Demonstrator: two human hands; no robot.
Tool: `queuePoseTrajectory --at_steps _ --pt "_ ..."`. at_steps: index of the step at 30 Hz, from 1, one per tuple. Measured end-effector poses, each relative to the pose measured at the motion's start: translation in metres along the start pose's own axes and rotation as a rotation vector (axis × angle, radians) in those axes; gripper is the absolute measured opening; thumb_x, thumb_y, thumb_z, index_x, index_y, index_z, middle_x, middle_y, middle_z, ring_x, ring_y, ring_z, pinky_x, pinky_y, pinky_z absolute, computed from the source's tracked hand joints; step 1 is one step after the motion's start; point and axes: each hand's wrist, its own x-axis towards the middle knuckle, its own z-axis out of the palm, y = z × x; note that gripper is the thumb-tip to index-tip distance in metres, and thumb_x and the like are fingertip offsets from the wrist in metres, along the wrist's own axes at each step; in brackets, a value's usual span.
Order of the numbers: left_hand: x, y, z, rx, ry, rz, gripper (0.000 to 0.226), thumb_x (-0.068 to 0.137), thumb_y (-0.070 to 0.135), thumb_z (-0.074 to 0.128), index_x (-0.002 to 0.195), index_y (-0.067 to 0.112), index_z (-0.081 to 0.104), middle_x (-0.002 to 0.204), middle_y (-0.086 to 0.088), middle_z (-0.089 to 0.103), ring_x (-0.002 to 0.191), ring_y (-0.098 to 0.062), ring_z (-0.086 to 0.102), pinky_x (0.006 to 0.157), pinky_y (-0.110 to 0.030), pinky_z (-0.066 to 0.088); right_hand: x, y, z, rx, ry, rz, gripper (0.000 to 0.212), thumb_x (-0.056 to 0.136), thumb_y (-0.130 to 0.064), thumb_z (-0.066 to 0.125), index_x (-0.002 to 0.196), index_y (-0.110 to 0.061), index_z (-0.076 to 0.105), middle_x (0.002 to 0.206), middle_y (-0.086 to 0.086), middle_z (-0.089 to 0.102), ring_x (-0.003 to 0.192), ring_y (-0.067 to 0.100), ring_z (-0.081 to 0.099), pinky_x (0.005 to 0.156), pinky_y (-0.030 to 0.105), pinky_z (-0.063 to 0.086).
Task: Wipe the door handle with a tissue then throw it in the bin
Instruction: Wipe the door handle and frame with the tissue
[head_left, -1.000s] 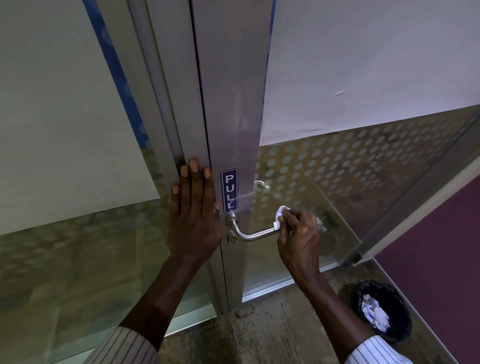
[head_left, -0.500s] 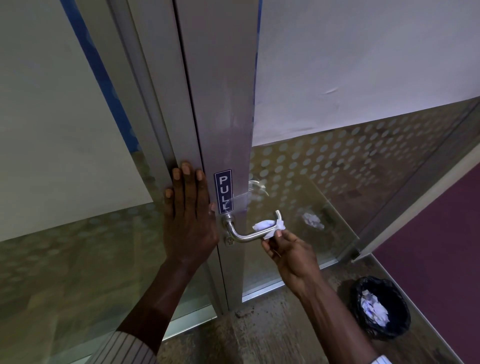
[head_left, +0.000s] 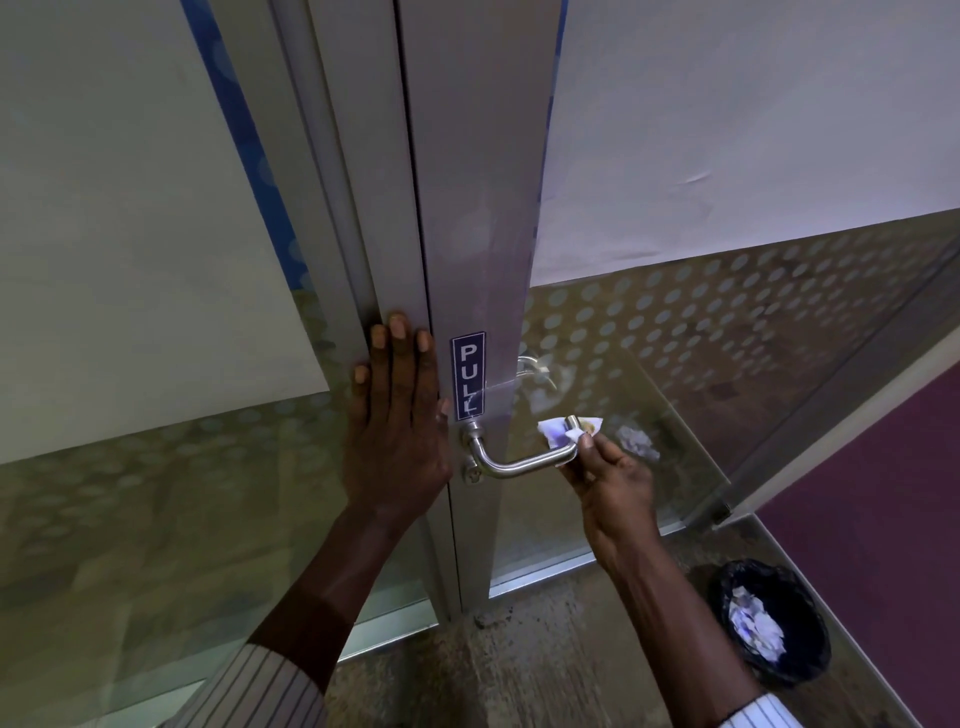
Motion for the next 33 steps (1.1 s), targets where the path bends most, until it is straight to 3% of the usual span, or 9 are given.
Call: queuePoseTrajectory --at_steps 3,5,7,10,14,18,25,28,33 --pt "-0.001 0.000 0.000 0.002 0.003 -0.004 0.097 0.107 0.024 0.056 0.179 0.009 -0.007 0.188 -0.013 -0.018 0.177 -0.027 -0.016 0.144 -0.041 -0.012 0.005 -0.006 0.004 -0.227 0.047 -0.124 0.021 0.102 0.001 0.064 0.118 0.006 0.077 0.113 0.022 0.081 0.104 0.025 0.073 0.106 0.042 0.058" --pt "-0.001 0.000 0.000 -0.006 0.000 -0.006 0.098 0.107 0.023 0.057 0.179 0.009 -0.006 0.188 -0.013 -0.018 0.177 -0.027 -0.015 0.144 -0.042 -0.012 0.004 -0.008 0.006 -0.557 0.062 -0.261 0.022 0.103 -0.008 0.066 0.117 -0.009 0.082 0.109 0.014 0.084 0.104 0.021 0.075 0.099 0.040 0.057" --pt "-0.001 0.000 0.000 -0.007 0.001 -0.004 0.098 0.106 0.023 0.058 0.179 0.009 -0.006 0.188 -0.013 -0.017 0.177 -0.028 -0.015 0.144 -0.042 -0.012 -0.001 -0.005 0.004 -0.926 0.060 -0.450 0.029 0.105 -0.013 0.065 0.130 -0.019 0.077 0.122 0.011 0.081 0.113 0.025 0.076 0.095 0.040 0.060" --pt "-0.001 0.000 0.000 -0.001 0.008 -0.003 0.098 0.106 0.023 0.058 0.179 0.008 -0.005 0.188 -0.014 -0.016 0.178 -0.028 -0.014 0.144 -0.042 -0.011 -0.012 0.009 -0.004 -1.261 -0.089 -0.830 0.048 0.098 0.012 0.061 0.142 -0.005 0.066 0.151 0.015 0.063 0.144 0.031 0.057 0.116 0.043 0.052" --pt "0.000 0.000 0.000 -0.008 0.000 0.005 0.095 0.108 0.026 0.054 0.179 0.008 -0.007 0.188 -0.014 -0.017 0.177 -0.028 -0.015 0.144 -0.042 -0.012 -0.026 0.031 -0.009 -1.524 -0.092 -1.070 0.055 0.085 0.023 0.063 0.136 0.002 0.069 0.146 0.019 0.066 0.146 0.039 0.054 0.118 0.051 0.049" --pt "-0.001 0.000 0.001 -0.027 0.005 0.000 0.088 0.112 0.027 0.048 0.179 0.009 -0.006 0.188 -0.014 -0.016 0.178 -0.028 -0.014 0.144 -0.042 -0.011 -0.040 0.043 0.011 -1.664 -0.101 -1.099 0.057 0.084 0.007 0.041 0.132 0.001 0.072 0.137 0.017 0.073 0.139 0.035 0.063 0.116 0.050 0.051" --pt "-0.001 -0.001 0.002 -0.041 0.016 0.000 0.074 0.121 0.043 0.025 0.180 0.008 -0.004 0.188 -0.014 -0.014 0.178 -0.027 -0.013 0.144 -0.041 -0.010 -0.060 0.070 0.052 -1.783 -0.190 -1.069 0.053 0.089 -0.001 0.043 0.135 0.003 0.069 0.136 0.021 0.072 0.130 0.036 0.068 0.111 0.050 0.055" --pt "-0.001 -0.001 0.003 -0.017 0.012 0.003 0.085 0.115 0.034 0.043 0.179 0.008 -0.005 0.188 -0.014 -0.016 0.178 -0.027 -0.014 0.144 -0.041 -0.011 -0.057 0.065 0.046 -1.788 -0.199 -1.113 0.052 0.091 -0.001 0.043 0.135 0.003 0.069 0.135 0.020 0.072 0.128 0.036 0.069 0.110 0.051 0.055" --pt "-0.001 -0.001 -0.001 -0.024 0.002 -0.005 0.094 0.110 0.027 0.054 0.180 0.009 -0.006 0.188 -0.013 -0.017 0.178 -0.026 -0.015 0.144 -0.041 -0.011 -0.042 0.046 0.010 -1.696 -0.130 -1.116 0.052 0.084 0.001 0.047 0.130 -0.004 0.070 0.130 0.014 0.073 0.128 0.034 0.065 0.104 0.051 0.058"
